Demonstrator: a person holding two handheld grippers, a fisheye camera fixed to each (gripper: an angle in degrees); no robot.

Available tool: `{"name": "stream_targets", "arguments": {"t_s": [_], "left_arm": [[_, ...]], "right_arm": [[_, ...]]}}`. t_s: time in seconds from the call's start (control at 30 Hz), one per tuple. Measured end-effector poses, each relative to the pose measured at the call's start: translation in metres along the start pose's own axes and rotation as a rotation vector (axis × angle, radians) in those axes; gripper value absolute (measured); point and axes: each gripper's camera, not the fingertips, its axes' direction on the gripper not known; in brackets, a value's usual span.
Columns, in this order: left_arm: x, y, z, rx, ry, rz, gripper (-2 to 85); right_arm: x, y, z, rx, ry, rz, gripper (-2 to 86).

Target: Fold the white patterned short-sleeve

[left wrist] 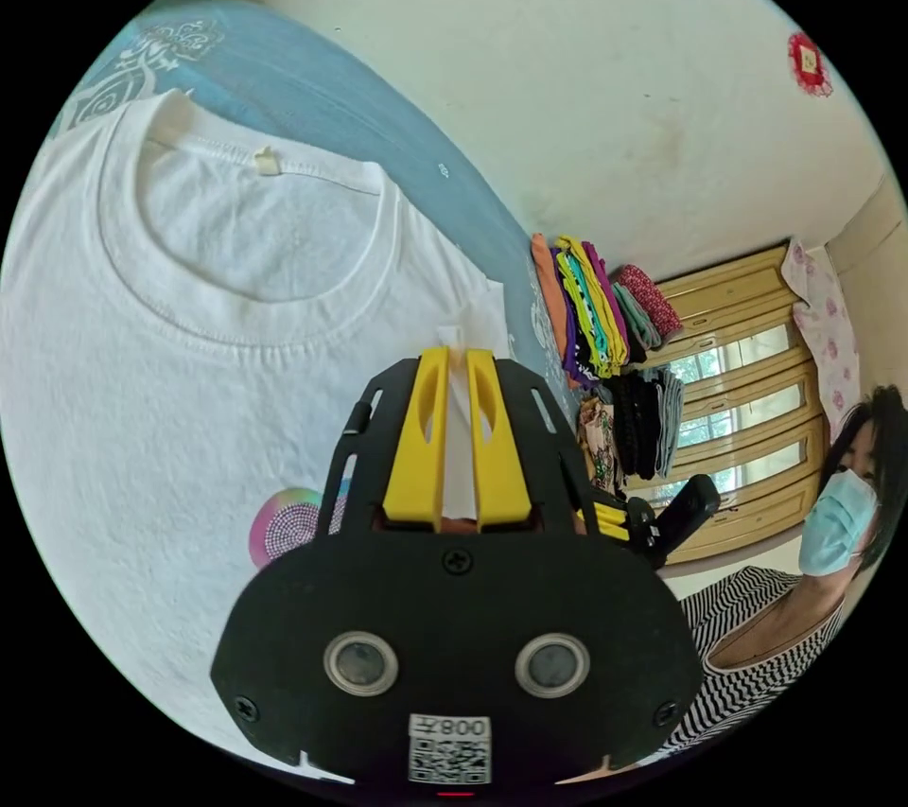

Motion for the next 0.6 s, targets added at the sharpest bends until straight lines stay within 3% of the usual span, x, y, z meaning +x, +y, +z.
{"name": "stream_targets", "arguments": {"t_s": [0.2, 0.33, 0.43, 0.53, 0.6], "left_arm": [[0.010, 0.017, -0.027, 0.092, -0.170, 0.020, 2.6], [0.057, 0.029, -0.025, 0.141, -0.272, 0.183, 1.5], [0.087, 0.032, 0.005, -0.005, -0.271, 0.332, 0.7], [0.094, 0.036, 0.039, -0.179, -0.426, 0.383, 0.4], [0.097, 0.036, 0.036, -0.155, -0.403, 0.379, 0.3]], "right_arm": [[-0.003, -0.010, 0.021, -0.026, -0.046, -0.036, 1.6], [-0.006, -0.015, 0.031, -0.046, -0.089, -0.066, 1.2], [-0.001, -0.019, 0.029, -0.024, -0.132, -0.050, 0.6], [0.013, -0.026, 0.022, 0.020, -0.186, -0.022, 0.3], [0.022, -0.030, 0.022, 0.031, -0.170, -0.001, 0.2]]}}
